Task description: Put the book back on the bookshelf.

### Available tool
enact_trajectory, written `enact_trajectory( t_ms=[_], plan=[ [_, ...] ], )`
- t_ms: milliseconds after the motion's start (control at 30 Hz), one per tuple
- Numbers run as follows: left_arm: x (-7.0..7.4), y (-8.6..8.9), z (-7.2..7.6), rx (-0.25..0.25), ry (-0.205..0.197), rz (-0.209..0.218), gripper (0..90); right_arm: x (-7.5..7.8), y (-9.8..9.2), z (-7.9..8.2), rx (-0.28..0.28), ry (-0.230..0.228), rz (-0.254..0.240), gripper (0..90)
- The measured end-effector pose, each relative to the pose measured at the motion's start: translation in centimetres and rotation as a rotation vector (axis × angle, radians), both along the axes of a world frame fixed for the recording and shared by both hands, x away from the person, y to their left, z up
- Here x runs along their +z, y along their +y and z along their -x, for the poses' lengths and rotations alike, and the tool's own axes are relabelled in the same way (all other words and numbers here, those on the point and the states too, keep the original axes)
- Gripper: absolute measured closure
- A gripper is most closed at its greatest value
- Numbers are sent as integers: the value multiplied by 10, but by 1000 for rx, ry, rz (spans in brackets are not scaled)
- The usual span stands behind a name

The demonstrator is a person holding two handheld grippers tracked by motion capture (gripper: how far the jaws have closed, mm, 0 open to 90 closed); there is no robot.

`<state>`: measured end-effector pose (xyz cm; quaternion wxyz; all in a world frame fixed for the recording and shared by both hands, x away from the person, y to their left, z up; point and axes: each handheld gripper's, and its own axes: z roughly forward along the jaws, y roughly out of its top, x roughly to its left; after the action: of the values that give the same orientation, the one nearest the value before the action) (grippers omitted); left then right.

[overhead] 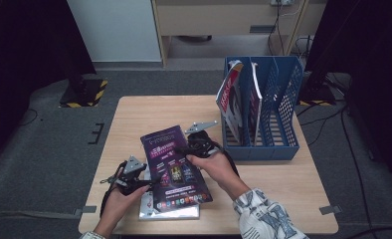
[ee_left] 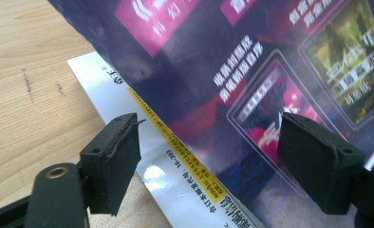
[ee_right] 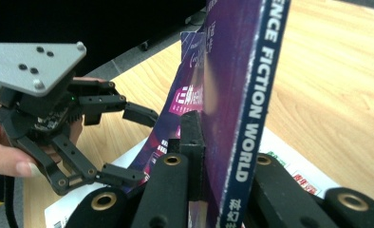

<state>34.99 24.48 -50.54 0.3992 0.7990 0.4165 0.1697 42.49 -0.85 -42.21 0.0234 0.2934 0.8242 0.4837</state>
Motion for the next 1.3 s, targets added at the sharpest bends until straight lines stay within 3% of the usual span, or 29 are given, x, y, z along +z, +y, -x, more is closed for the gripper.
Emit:
enact_trajectory(
  t_ms=[533,633,833,967,1300],
  plan=[
    [-3,-5,-1,-46,27,47,210,14,3,1,11,-47,-18,843],
    [-4,-4,-2,-71,52,82,249,17,5,2,18,-58,-23,844],
    [-7,-2,-3,-85,81,106,309,18,5,3,22,-62,-29,843],
    [-6,-1,-3,-79,83,102,362,18,6,4,26,-65,-30,843],
    [-4,10,-7,-55,67,130,696,19,2,4,26,-76,-35,843]
  ],
)
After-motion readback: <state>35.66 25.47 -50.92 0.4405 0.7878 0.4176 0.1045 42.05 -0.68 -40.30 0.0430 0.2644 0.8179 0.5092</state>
